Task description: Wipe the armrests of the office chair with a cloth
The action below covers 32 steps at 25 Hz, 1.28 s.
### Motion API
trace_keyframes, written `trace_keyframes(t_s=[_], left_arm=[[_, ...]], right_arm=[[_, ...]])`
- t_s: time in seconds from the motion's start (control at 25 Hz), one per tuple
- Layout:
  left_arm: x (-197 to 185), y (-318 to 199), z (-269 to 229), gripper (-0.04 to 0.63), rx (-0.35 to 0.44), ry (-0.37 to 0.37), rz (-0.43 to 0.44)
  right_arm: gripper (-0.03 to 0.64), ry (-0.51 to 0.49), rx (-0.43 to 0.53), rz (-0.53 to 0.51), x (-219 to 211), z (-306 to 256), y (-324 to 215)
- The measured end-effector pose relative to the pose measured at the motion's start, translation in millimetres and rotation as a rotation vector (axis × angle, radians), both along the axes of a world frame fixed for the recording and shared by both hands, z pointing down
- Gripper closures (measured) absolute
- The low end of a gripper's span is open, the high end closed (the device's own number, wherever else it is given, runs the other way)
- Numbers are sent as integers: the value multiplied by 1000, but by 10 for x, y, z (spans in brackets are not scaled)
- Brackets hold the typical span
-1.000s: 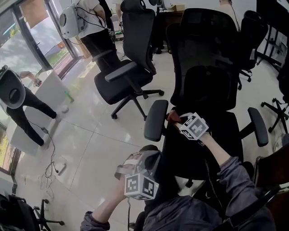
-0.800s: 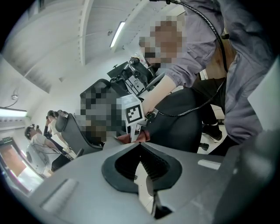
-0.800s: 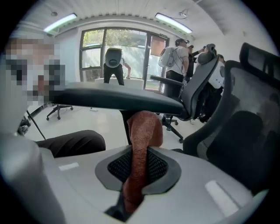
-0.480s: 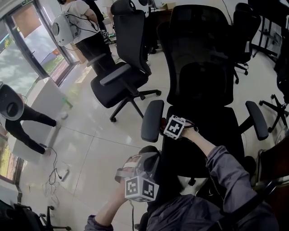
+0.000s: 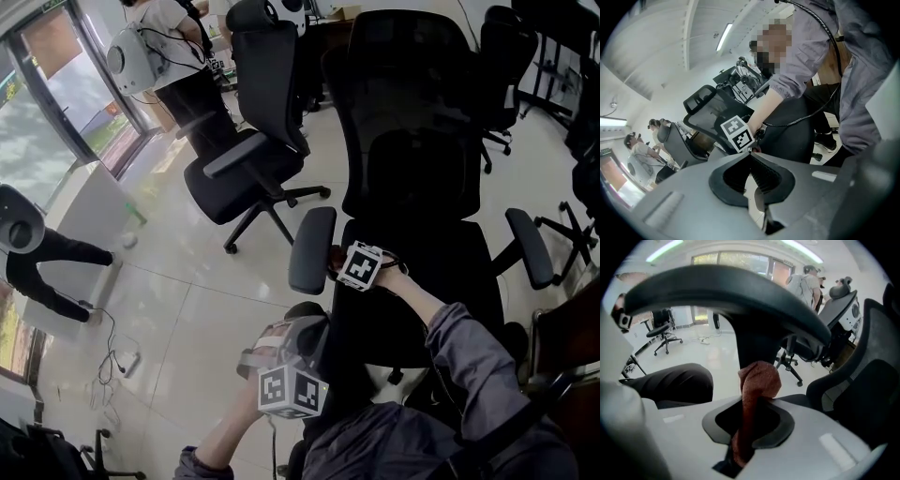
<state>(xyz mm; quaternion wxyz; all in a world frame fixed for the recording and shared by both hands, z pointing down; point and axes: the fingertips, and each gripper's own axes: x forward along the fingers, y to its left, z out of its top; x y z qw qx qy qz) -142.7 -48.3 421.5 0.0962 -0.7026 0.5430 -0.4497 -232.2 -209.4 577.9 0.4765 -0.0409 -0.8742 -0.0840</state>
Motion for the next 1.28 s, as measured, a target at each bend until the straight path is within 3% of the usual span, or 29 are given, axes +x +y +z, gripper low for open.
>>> trace_keyframes(t_s=[0.12, 0.28, 0.48, 0.88, 1.12, 1.28], left_arm=[[-11, -17, -31, 578, 5, 1, -1], [-8, -15, -43, 578, 8, 2, -1], [-22, -20, -53, 578, 12, 4, -2], [-77, 2, -23, 578, 5, 6, -11], [-98, 7, 43, 578, 11, -2, -4], [-89, 0, 32, 578, 11, 1, 3]], right_arm=[[568, -150, -6, -5, -58, -380, -27], [568, -225, -8, -11, 4, -744, -22], [568, -208, -8, -36, -25, -691, 60], [568, -22, -43, -2, -142, 105, 9], [568, -35, -44, -6, -141, 47, 61], [568, -148, 1, -10, -180, -308, 13]])
